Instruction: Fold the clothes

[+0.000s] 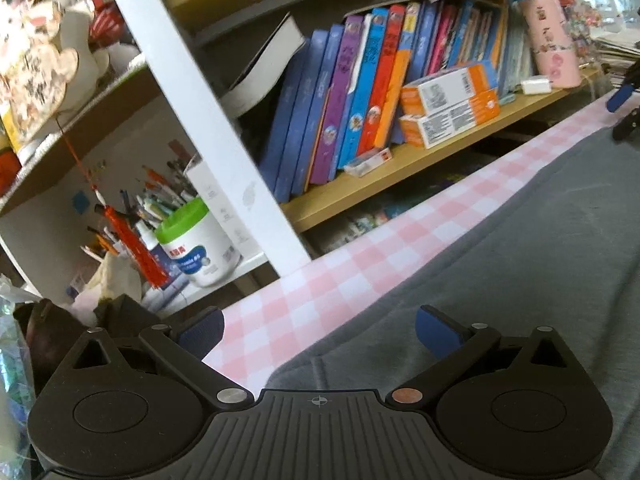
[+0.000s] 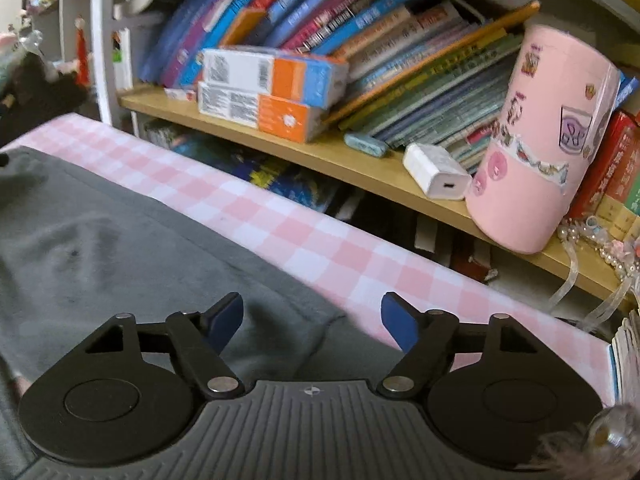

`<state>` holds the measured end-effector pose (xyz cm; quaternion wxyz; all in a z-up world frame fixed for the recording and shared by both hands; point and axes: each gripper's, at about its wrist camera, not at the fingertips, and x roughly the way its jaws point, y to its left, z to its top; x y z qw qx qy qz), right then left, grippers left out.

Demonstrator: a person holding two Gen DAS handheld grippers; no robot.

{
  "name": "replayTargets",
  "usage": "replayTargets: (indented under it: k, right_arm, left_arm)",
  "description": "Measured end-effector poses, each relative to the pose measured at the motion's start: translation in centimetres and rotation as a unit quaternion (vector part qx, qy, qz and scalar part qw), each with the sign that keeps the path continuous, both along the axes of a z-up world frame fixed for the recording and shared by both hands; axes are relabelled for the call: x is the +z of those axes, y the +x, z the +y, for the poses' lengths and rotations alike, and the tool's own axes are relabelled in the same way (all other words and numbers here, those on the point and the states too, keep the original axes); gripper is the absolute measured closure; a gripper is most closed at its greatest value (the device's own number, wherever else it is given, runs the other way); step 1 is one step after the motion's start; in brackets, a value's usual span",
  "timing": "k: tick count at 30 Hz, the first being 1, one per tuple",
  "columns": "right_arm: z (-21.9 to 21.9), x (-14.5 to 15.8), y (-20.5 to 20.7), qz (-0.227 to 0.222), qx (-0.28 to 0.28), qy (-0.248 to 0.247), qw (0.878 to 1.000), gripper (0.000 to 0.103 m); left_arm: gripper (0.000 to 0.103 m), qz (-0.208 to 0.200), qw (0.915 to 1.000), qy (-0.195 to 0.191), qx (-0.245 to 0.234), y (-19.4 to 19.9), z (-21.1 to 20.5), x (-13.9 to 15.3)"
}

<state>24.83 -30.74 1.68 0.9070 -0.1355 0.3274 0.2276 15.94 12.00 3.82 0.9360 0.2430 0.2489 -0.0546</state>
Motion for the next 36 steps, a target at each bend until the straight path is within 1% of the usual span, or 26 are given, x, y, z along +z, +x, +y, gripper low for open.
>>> replayTargets:
  k: [4, 5, 6, 8, 13, 16, 18, 20, 21, 22, 23, 24, 25, 26, 27, 28, 29, 30, 33, 36]
  right_arm:
    - [-0.8, -0.8, 1.3, 0.013, -0.002, 0.012, 1.000, 0.029]
    - [-0.9, -0.9, 1.4, 0.017, -0.001, 0.014, 1.000, 0.029]
    - [-1.0, -1.1, 1.6, 0.021, 0.000, 0.015, 1.000, 0.029]
    - [-1.1, -1.3, 1.8, 0.028, 0.003, 0.019, 0.999, 0.029]
    - [-1.6, -1.4, 2.6, 0.052, 0.010, 0.039, 0.998, 0.030]
    - [-1.6, -1.5, 2.8, 0.061, 0.016, 0.045, 0.997, 0.031]
    - [-1.6, -1.5, 2.8, 0.062, 0.020, 0.046, 0.997, 0.031]
    - [-1.6, -1.4, 2.7, 0.062, 0.024, 0.047, 0.997, 0.036]
    - [-1.6, -1.3, 2.6, 0.062, 0.028, 0.047, 0.997, 0.041]
    - [-1.5, -1.2, 2.5, 0.063, 0.031, 0.047, 0.996, 0.048]
    - [-1.4, -1.2, 2.4, 0.064, 0.035, 0.047, 0.996, 0.051]
    - [-1.4, -1.0, 2.3, 0.066, 0.036, 0.046, 0.996, 0.056]
    - [-1.3, -0.9, 2.1, 0.067, 0.038, 0.045, 0.996, 0.062]
    - [-1.2, -0.8, 1.9, 0.067, 0.042, 0.042, 0.996, 0.067]
    - [-1.1, -0.7, 1.7, 0.066, 0.046, 0.040, 0.996, 0.077]
    - [-1.0, -0.6, 1.5, 0.064, 0.048, 0.037, 0.996, 0.080]
    - [-0.8, -0.6, 1.4, 0.059, 0.046, 0.031, 0.997, 0.081]
    - [-0.6, -0.5, 1.1, 0.052, 0.046, 0.023, 0.997, 0.083]
    - [0.1, 0.0, -0.1, 0.020, 0.038, 0.006, 0.999, 0.086]
    - [0.0, 1.3, -2.0, -0.021, 0.024, 0.011, 0.999, 0.086]
  left_arm:
    - [0.009, 0.023, 0.9997, -0.007, 0.012, 1.6, 1.2, -0.8]
    - [0.017, 0.034, 0.9993, -0.007, 0.012, 2.1, 1.5, -1.1]
    - [0.028, 0.044, 0.9989, -0.007, 0.012, 2.5, 1.8, -1.3]
    - [0.034, 0.064, 0.9978, -0.015, 0.009, 3.2, 2.4, -1.7]
    - [0.032, 0.093, 0.9940, -0.056, -0.003, 4.4, 3.9, -2.1]
    - [0.032, 0.115, 0.9886, -0.098, -0.006, 5.1, 5.0, -2.0]
    - [0.033, 0.132, 0.9822, -0.133, -0.002, 5.5, 5.9, -2.1]
    - [0.033, 0.147, 0.9756, -0.163, 0.003, 5.7, 6.6, -2.2]
    - [0.033, 0.152, 0.9730, -0.174, 0.006, 5.7, 6.8, -2.3]
    - [0.033, 0.154, 0.9714, -0.181, 0.009, 5.6, 6.9, -2.3]
    - [0.033, 0.154, 0.9706, -0.184, 0.014, 5.4, 6.9, -2.3]
    - [0.035, 0.155, 0.9697, -0.188, 0.019, 5.2, 6.9, -2.3]
    - [0.037, 0.157, 0.9683, -0.193, 0.020, 5.1, 6.9, -2.3]
    - [0.046, 0.159, 0.9668, -0.199, 0.020, 4.9, 6.9, -2.3]
    - [0.054, 0.162, 0.9655, -0.204, 0.015, 4.7, 7.0, -2.2]
    - [0.058, 0.162, 0.9661, -0.201, 0.012, 4.5, 6.9, -2.1]
    - [0.066, 0.162, 0.9668, -0.198, 0.009, 4.3, 6.8, -2.0]
    - [0.077, 0.155, 0.9688, -0.193, 0.010, 3.9, 6.8, -1.7]
    - [0.086, 0.134, 0.9744, -0.180, 0.014, 2.7, 6.6, -1.0]
    - [0.089, 0.102, 0.9787, -0.178, 0.007, 0.8, 6.6, 0.3]
